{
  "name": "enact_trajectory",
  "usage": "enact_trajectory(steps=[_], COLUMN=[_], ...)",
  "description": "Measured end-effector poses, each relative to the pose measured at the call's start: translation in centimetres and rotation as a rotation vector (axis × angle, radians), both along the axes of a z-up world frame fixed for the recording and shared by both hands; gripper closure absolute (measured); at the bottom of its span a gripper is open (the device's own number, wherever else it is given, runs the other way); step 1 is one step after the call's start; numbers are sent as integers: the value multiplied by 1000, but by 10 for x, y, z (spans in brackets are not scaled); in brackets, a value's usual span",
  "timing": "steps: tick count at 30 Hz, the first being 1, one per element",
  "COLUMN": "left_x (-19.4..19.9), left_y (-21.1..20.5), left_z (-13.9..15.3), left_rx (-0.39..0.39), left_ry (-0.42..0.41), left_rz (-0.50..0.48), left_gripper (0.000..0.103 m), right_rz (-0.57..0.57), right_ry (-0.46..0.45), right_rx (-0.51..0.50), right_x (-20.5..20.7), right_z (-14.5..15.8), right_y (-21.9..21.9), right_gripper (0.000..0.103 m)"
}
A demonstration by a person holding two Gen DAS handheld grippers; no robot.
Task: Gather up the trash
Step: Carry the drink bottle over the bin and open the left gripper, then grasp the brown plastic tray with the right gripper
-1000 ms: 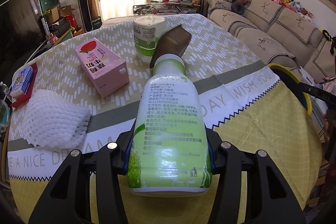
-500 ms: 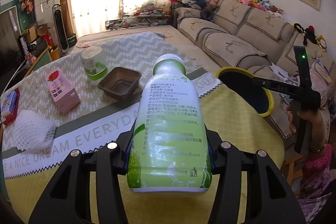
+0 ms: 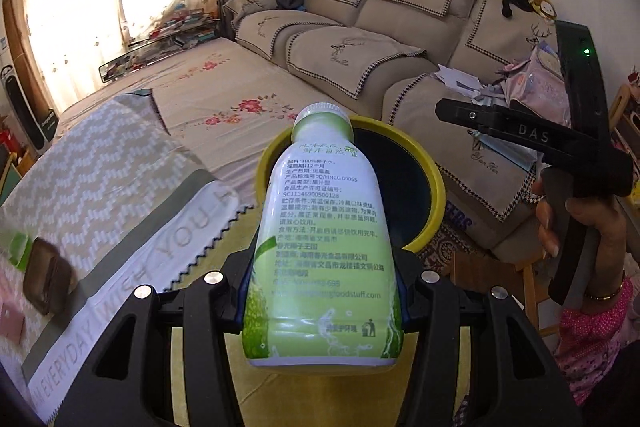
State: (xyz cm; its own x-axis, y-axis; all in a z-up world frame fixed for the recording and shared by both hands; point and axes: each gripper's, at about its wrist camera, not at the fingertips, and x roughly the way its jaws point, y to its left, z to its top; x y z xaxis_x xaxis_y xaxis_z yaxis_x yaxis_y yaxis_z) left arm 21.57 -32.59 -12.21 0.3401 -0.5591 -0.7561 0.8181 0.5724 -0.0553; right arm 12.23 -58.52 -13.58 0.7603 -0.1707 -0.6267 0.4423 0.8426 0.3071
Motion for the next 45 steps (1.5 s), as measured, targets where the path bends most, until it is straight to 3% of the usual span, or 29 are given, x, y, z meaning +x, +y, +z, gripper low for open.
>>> enact_trajectory(steps=[6, 7, 9, 14, 20, 26, 29, 38, 45], left_x=[15, 18, 24, 30, 28, 35, 41, 54, 52], left_y=[-60, -66, -68, -45, 33, 135, 188, 313, 363], left_z=[-15, -17, -13, 0, 22, 35, 38, 26, 16], left_rx=[43, 38, 10, -80, -191, -279, -283, -223, -322], left_ry=[22, 20, -2, -65, -144, -195, -239, -327, -304], left_rz=[-33, -26, 12, 57, 169, 367, 470, 716, 818], left_gripper=[52, 46, 31, 30, 26, 22, 20, 20, 19], right_rz=[-31, -33, -31, -23, 21, 109, 173, 463, 723], right_ry=[-8, -8, -5, 3, 21, 42, 60, 100, 87], right_rx=[31, 35, 41, 49, 46, 27, 16, -42, -157], right_x=[-10, -10, -10, -5, 7, 29, 44, 98, 141], right_z=[-5, -6, -8, -13, -16, -15, -17, -11, -1], right_y=[-21, -23, -25, -23, -7, 30, 55, 161, 259], right_gripper=[24, 24, 24, 24, 23, 23, 23, 22, 17])
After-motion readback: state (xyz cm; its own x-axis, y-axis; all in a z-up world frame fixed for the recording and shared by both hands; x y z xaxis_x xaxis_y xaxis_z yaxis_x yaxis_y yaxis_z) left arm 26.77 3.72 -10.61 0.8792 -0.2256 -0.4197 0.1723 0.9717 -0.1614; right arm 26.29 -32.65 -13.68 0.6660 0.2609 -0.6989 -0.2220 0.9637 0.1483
